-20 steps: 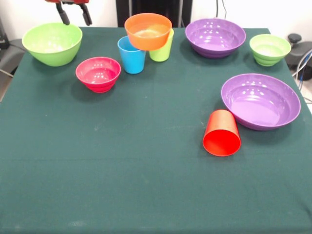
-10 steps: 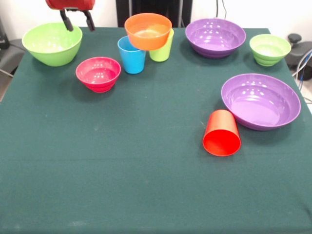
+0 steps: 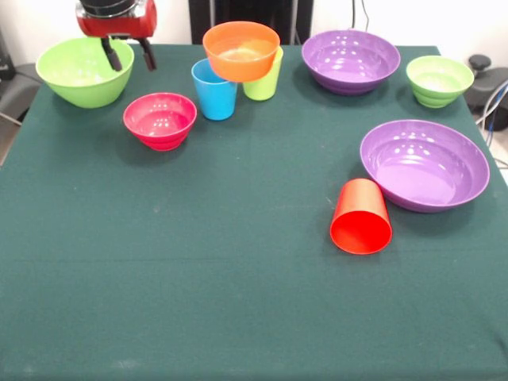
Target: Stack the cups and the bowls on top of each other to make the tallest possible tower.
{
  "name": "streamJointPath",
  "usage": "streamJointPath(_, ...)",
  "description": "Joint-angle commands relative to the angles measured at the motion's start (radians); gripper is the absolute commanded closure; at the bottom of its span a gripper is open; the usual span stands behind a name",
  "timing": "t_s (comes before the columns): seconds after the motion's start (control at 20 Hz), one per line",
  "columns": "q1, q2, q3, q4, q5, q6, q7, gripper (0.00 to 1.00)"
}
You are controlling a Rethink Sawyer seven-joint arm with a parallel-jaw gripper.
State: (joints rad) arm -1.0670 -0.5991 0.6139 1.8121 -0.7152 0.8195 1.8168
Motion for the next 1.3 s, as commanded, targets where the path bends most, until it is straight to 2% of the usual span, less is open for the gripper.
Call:
streamJointPath(0.05, 0.045, 0.058, -0.04, -0.074, -0.088, -0.066, -0.079, 0.0)
streamJointPath(0.9, 0.04, 0.067, -0.036, -0.073, -0.096, -0.065, -0.079, 0.0)
streamJointPath(1.15, 0.028, -0.018, -0.024, -0.009, -0.058, -0.034, -0.076, 0.0)
streamJointPath(1.3, 0.023, -0.04, -0.021, 0.005, -0.046, -0.022, -0.081, 0.0)
